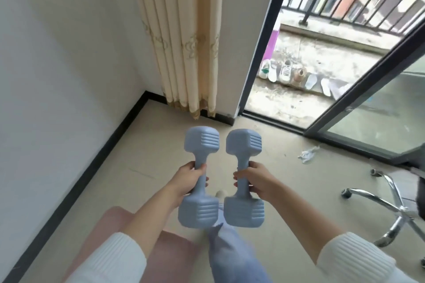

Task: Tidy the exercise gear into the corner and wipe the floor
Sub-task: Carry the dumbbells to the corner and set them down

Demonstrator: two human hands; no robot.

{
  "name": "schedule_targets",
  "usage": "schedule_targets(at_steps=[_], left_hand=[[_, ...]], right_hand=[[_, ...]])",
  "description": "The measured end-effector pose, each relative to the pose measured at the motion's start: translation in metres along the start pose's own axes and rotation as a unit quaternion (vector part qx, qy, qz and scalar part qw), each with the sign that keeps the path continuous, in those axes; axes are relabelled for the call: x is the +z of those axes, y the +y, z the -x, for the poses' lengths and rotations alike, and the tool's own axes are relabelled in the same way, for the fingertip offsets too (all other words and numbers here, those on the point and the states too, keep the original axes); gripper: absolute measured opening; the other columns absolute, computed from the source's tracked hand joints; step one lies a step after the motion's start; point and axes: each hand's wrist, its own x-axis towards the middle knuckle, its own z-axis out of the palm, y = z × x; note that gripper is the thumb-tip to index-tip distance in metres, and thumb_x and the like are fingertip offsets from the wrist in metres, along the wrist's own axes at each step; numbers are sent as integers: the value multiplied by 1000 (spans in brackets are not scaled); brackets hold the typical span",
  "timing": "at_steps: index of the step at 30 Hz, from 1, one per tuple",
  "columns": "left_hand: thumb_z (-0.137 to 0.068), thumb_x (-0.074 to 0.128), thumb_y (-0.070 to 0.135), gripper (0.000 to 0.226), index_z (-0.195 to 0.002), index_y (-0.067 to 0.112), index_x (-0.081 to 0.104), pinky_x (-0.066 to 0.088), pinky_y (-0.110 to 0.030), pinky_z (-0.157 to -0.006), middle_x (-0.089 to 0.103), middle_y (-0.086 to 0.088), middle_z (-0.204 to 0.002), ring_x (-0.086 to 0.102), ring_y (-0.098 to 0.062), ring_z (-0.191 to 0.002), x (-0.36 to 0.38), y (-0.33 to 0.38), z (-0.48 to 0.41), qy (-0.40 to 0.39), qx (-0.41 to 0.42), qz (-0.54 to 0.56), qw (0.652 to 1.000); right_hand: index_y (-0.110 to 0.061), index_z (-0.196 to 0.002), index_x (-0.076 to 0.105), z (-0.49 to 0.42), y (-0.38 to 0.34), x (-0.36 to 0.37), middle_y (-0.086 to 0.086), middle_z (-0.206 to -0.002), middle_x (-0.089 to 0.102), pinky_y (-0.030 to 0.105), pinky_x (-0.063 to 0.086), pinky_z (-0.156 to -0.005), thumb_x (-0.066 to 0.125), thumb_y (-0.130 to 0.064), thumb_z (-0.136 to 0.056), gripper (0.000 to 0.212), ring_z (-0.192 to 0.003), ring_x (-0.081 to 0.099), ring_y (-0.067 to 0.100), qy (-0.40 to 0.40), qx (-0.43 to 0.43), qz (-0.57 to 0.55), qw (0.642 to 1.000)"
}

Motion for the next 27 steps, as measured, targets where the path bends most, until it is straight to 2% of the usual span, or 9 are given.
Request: schedule_targets(at_steps=[2, 7, 13, 16, 20, 27], left_hand=[[-97, 52, 30, 25, -109, 9, 56, 52, -35, -75, 62, -10, -86, 61, -23, -80, 7, 35, -52, -4, -13, 6, 1000], [-97, 51, 28, 22, -109, 10, 57, 50, -33, -73, 62, -9, -86, 60, -24, -80, 11, 107, -153, -3, -59, 13, 998], [-96, 53, 25, 20, -104, 8, 58, 48, -32, -70, 60, -7, -79, 58, -21, -72, -3, 134, -272, 1, -83, -8, 997], [-95, 55, 28, 19, -100, 10, 59, 49, -37, -75, 61, -6, -79, 59, -22, -73, -11, 117, -351, -1, -96, -21, 995], [-95, 55, 30, 17, -95, 13, 58, 52, -41, -85, 62, -8, -83, 61, -22, -76, -16, 57, -463, 19, -110, -44, 993], [-95, 54, 32, 22, -98, 11, 59, 53, -38, -83, 63, -8, -84, 62, -21, -76, -23, -61, -623, 4, -133, -87, 987]], right_hand=[[-1, -111, 56, -50, -33, -13, 16, -90, 64, 37, 56, -69, 64, 2, -80, 32, -73, 64, 27, 4, 14, 10, 1000], [-3, -107, 57, -145, -99, -35, 17, -91, 63, 37, 54, -69, 65, 0, -79, 30, -72, 65, 27, 16, 35, 40, 998], [-5, -102, 58, -249, -127, -32, 14, -84, 62, 28, 49, -60, 66, -2, -79, 25, -68, 63, 25, 30, 79, 28, 996], [-4, -103, 58, -323, -114, -22, 13, -84, 61, 28, 49, -60, 66, -3, -79, 25, -68, 63, 25, 28, 95, 4, 995], [-5, -101, 57, -436, -61, -2, 11, -83, 62, 27, 49, -60, 67, -5, -81, 23, -69, 64, 24, 43, 108, -22, 993], [-7, -103, 56, -596, 58, 20, 12, -86, 63, 33, 51, -67, 66, -6, -82, 24, -74, 64, 25, 68, 137, -69, 986]])
